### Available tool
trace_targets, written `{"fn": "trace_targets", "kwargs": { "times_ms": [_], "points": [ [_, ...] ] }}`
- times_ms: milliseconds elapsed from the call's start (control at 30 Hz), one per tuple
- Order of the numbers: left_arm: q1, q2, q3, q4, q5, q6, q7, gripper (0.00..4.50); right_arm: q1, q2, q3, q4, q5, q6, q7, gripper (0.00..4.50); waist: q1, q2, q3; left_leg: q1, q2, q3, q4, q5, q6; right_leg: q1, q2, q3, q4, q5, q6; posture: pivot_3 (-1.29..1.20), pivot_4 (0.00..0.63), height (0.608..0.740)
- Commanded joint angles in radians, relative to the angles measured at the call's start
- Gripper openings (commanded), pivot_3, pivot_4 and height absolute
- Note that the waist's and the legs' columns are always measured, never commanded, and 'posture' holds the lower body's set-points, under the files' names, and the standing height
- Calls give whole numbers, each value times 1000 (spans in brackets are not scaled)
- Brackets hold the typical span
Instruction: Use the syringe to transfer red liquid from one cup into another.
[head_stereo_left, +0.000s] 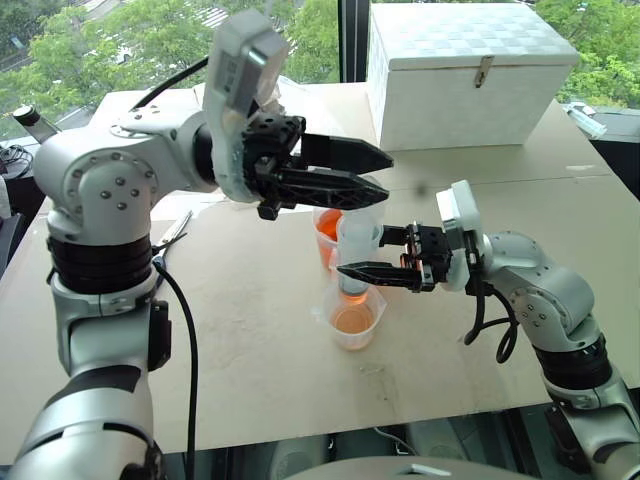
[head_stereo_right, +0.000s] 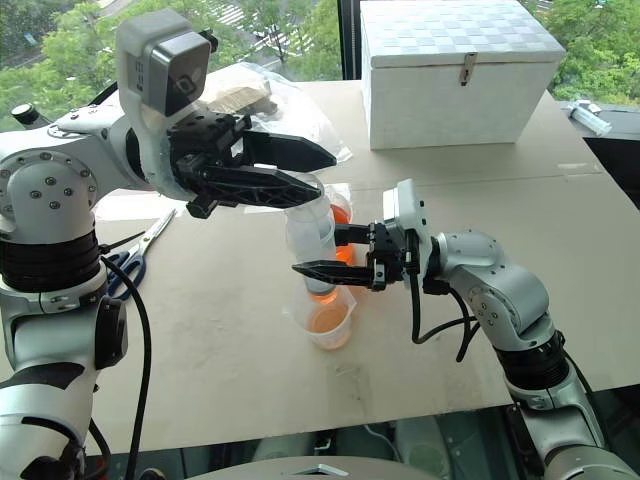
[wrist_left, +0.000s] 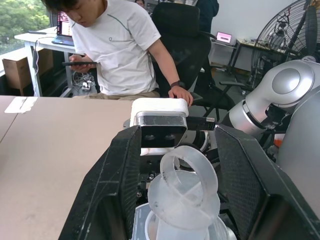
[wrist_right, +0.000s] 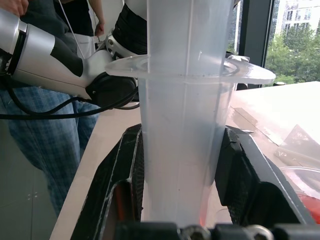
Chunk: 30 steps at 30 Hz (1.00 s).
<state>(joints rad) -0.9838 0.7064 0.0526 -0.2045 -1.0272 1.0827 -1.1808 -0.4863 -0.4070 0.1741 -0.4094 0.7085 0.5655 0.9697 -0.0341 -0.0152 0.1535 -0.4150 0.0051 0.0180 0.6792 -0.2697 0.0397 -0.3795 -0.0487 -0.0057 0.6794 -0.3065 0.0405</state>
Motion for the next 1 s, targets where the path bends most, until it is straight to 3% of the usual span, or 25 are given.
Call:
{"fn": "trace_targets", "kwargs": {
  "times_ms": [33,433,533,633,1000],
  "points": [
    [9,4,12,-41,-34,3,-2,2316,-3,1,-13,-33,15,-5,-4,1536,0,0,0,0,0,0,0,0,0,0,0,0,0,0,0,0,150,740],
    [51,7,-15,-49,-13,-15,8,2316,-9,-1,-23,-37,22,2,-3,1536,1,0,0,0,0,0,0,0,0,0,0,0,0,0,0,0,150,740],
    [44,4,-11,-40,-22,-13,12,1607,-9,-2,-24,-37,22,3,-2,1536,1,0,0,0,0,0,0,0,0,0,0,0,0,0,0,0,150,740],
    [44,8,-20,-39,-10,-20,11,382,-11,-3,-25,-36,23,4,-3,1536,1,0,0,0,0,0,0,0,0,0,0,0,0,0,0,0,150,740],
    [68,29,-37,-59,-1,-20,-9,382,-19,-2,-34,-36,35,3,-11,1536,1,0,0,0,0,0,0,0,0,0,0,0,0,0,0,0,150,740]
  ]
}}
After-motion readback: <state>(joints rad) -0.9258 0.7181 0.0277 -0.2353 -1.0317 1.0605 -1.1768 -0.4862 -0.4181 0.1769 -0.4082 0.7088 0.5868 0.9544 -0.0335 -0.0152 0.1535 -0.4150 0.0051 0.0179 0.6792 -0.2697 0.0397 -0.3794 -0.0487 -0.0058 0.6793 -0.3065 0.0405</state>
